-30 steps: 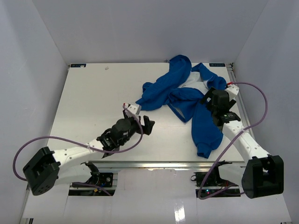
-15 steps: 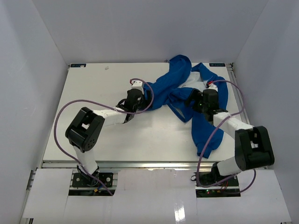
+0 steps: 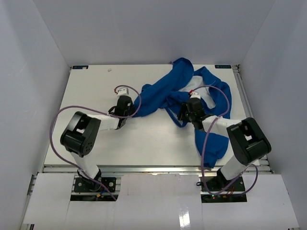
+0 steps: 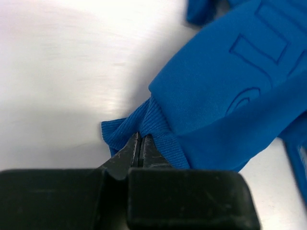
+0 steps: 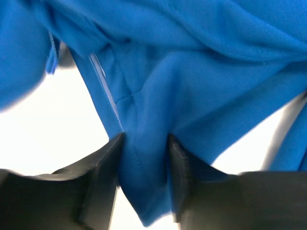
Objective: Zip up the jacket
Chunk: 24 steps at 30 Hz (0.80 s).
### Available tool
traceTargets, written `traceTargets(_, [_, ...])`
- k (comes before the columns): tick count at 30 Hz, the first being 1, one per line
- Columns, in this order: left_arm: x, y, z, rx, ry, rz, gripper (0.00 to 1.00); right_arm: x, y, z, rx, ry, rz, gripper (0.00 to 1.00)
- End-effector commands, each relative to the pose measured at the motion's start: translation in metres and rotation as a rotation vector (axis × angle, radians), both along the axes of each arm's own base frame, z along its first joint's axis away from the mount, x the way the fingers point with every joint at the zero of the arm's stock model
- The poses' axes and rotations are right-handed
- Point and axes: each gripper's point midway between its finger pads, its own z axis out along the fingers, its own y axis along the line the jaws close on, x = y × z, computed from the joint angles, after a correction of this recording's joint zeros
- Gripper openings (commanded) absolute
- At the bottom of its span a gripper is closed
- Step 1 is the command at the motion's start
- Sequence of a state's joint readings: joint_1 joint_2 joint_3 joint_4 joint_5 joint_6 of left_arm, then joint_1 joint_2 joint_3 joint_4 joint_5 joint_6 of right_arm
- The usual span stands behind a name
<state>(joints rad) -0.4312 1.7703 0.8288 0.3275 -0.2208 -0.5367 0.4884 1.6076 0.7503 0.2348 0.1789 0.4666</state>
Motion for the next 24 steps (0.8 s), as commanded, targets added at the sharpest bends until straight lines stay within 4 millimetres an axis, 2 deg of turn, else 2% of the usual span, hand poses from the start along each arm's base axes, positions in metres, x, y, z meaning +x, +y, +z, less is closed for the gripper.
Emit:
traceTargets(1, [-0.003, 0.052, 0.046, -0.049, -0.091, 0.196, 0.00, -0.019, -0.011, 0.006, -0.024, -0.072, -0.050, 0.22])
traceTargets(3, [-0.008, 0.068, 0.052, -0.009, -0.094, 0.250, 0.00, -0.034, -0.021, -0.001, -0.033, -0.062, -0.081, 0.08])
traceTargets(7, [-0.011, 0.087, 0.074, 0.006, -0.130, 0.316, 0.00, -0.057, -0.039, -0.006, -0.042, -0.065, -0.118, 0.08])
traceTargets(9, [-0.014, 0.096, 0.081, 0.011, -0.139, 0.344, 0.02, -0.065, -0.044, -0.002, -0.022, -0.088, -0.127, 0.13])
traceTargets(10, [-0.015, 0.099, 0.084, 0.009, -0.146, 0.353, 0.10, -0.068, -0.044, 0.001, -0.009, -0.102, -0.122, 0.17])
traceTargets(11, [-0.016, 0.102, 0.091, 0.006, -0.159, 0.356, 0.22, -0.071, -0.044, 0.008, 0.010, -0.124, -0.116, 0.25])
traceTargets(12, [-0.018, 0.101, 0.101, 0.000, -0.181, 0.338, 0.39, -0.073, -0.043, 0.020, 0.038, -0.158, -0.107, 0.39])
traceTargets(14, [-0.020, 0.081, 0.119, -0.028, -0.226, 0.207, 0.63, -0.074, -0.042, 0.052, 0.088, -0.239, -0.094, 0.56])
traceTargets(15, [-0.021, 0.066, 0.133, -0.048, -0.266, 0.108, 0.71, -0.075, -0.042, 0.066, 0.101, -0.269, -0.091, 0.61])
traceTargets(16, [-0.022, 0.063, 0.139, -0.055, -0.281, 0.096, 0.74, -0.073, -0.043, 0.070, 0.095, -0.269, -0.098, 0.64])
traceTargets(18, [-0.028, 0.023, 0.157, -0.088, -0.301, -0.102, 0.74, -0.069, -0.047, 0.102, 0.091, -0.328, -0.105, 0.68])
traceTargets(20, [-0.035, -0.007, 0.171, -0.117, -0.317, -0.243, 0.75, -0.060, -0.051, 0.132, 0.060, -0.374, -0.121, 0.71])
traceTargets(22, [-0.050, -0.050, 0.176, -0.128, -0.337, -0.414, 0.76, -0.050, -0.057, 0.152, 0.009, -0.411, -0.138, 0.72])
traceTargets(24, [-0.059, -0.081, 0.178, -0.113, -0.356, -0.545, 0.77, -0.037, -0.067, 0.162, -0.044, -0.425, -0.176, 0.72])
